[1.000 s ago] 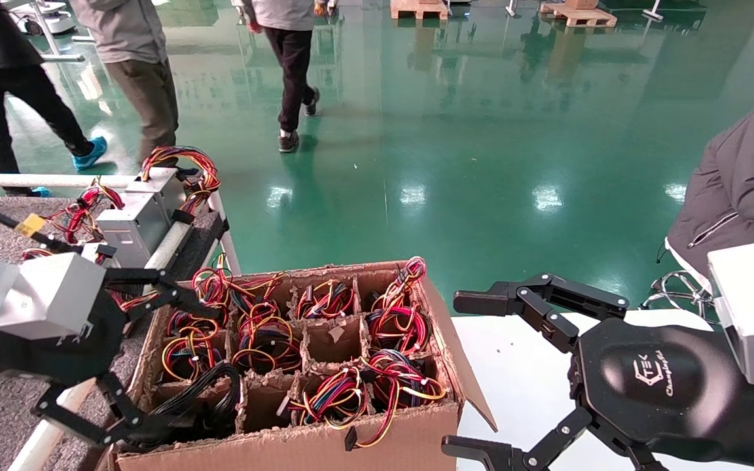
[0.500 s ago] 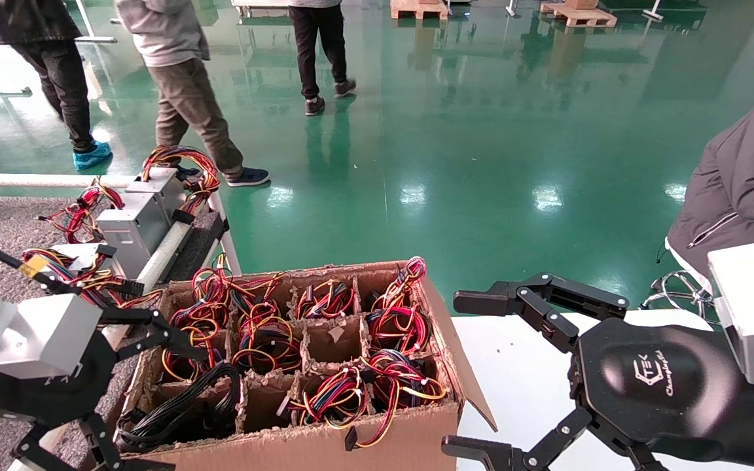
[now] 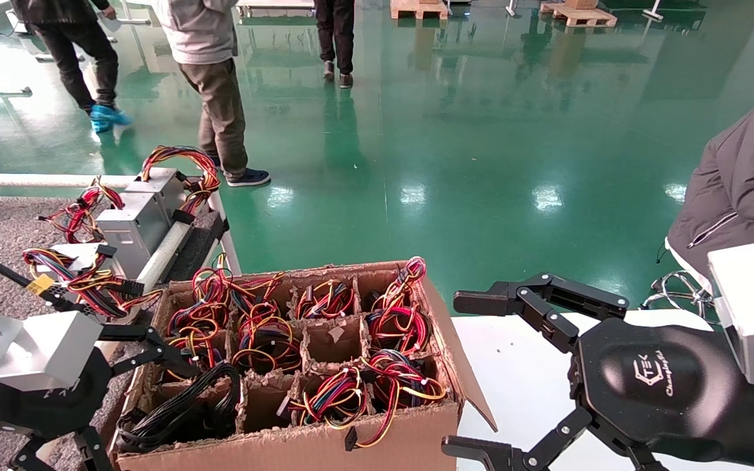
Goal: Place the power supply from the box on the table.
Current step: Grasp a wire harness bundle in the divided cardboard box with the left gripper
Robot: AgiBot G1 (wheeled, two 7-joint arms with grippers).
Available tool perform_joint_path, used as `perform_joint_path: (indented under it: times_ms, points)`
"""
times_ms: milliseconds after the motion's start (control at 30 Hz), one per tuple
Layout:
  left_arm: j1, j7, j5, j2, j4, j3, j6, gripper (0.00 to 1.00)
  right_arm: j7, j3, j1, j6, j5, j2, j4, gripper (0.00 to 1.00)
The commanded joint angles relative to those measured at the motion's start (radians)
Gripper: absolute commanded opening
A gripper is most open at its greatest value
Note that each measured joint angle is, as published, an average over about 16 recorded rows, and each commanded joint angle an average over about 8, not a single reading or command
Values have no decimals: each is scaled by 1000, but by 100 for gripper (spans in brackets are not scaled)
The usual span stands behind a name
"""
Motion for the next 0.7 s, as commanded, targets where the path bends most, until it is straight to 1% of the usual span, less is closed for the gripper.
perform_joint_path:
  times_ms: [33, 700]
  points:
    - [0, 12, -3, 4, 18, 11, 1, 100, 0, 0, 0, 0, 0, 0, 0, 100]
    - [10, 149, -18, 61, 183, 64, 9, 100, 0, 0, 0, 0, 0, 0, 0, 100]
